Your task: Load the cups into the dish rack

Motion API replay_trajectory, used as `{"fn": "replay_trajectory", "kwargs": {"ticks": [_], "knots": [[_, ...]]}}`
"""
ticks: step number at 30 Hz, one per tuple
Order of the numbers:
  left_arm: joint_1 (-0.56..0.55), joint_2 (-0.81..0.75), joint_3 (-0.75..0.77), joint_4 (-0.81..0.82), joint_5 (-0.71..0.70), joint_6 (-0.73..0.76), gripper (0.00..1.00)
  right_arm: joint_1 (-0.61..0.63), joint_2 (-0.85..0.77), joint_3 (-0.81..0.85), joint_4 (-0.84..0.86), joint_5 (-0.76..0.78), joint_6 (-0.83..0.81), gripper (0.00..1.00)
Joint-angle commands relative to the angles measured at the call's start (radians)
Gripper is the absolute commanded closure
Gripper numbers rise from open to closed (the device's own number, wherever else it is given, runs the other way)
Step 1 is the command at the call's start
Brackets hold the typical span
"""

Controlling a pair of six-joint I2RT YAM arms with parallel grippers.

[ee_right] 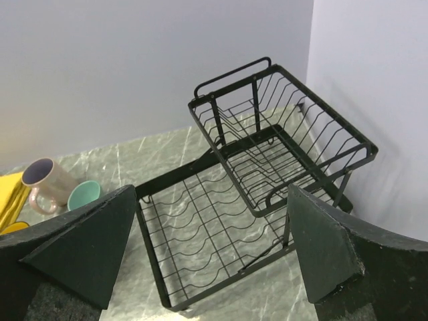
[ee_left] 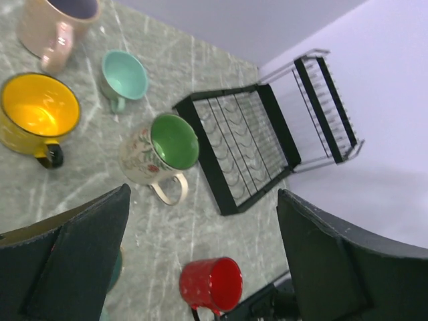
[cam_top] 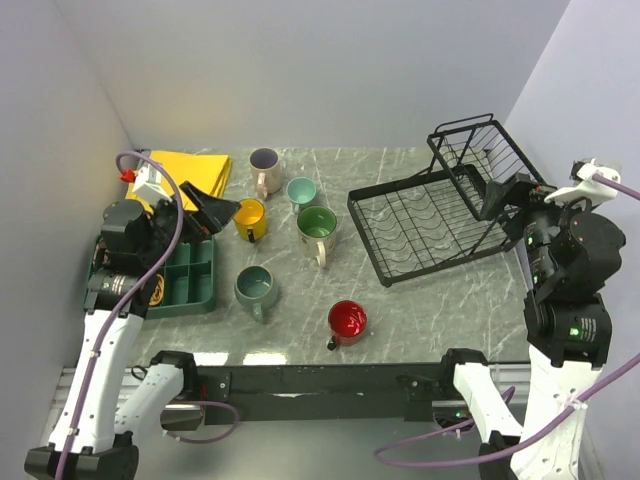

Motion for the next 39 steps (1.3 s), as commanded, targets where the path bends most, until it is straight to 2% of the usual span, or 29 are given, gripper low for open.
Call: {"fn": "replay_trajectory", "kwargs": {"ticks": [1, 11, 13, 17, 21, 24, 26, 30, 35, 39], "knots": [[-0.048, 0.016, -0.014, 0.062, 0.036, -0.051, 0.04, -0.001, 0.025, 0.008, 0.026, -0.012, 0.032, 0.00], [-0.324, 0.166, 0.018, 0.053, -0.197, -0.095, 0.04, 0.001, 0.037, -0.040, 0.048, -0.185, -0.003, 0.00], [-0.376, 0.206, 0.028, 0.058, -0.256, -0.117, 0.04, 0.001, 0.013, -0.084, 0.083, -0.268, -0.063, 0.00], [-0.457, 0.295, 0.054, 0.056, -0.370, -0.170, 0.04, 0.001, -0.032, -0.182, 0.123, -0.568, -0.167, 0.00], [-0.535, 0.431, 0.126, 0.006, -0.519, -0.250, 0.04, 0.002, -0.026, -0.236, 0.123, -0.665, -0.197, 0.00], [-0.566, 0.540, 0.199, -0.086, -0.644, -0.307, 0.04, 0.004, 0.011, -0.258, 0.083, -0.749, -0.233, 0.00], [-0.572, 0.594, 0.233, -0.128, -0.680, -0.335, 0.01, 0.004, 0.032, -0.271, 0.046, -0.785, -0.261, 0.00], [-0.577, 0.744, 0.333, -0.177, -0.752, -0.374, 0.03, 0.004, 0.036, -0.311, 0.046, -0.845, -0.301, 0.00], [-0.577, 0.873, 0.437, -0.206, -0.775, -0.376, 0.09, 0.008, 0.052, -0.388, 0.080, -0.964, -0.315, 0.00], [-0.579, 0.979, 0.476, -0.240, -0.777, -0.376, 0.14, 0.010, 0.080, -0.413, 0.080, -0.992, -0.336, 0.00]]}}
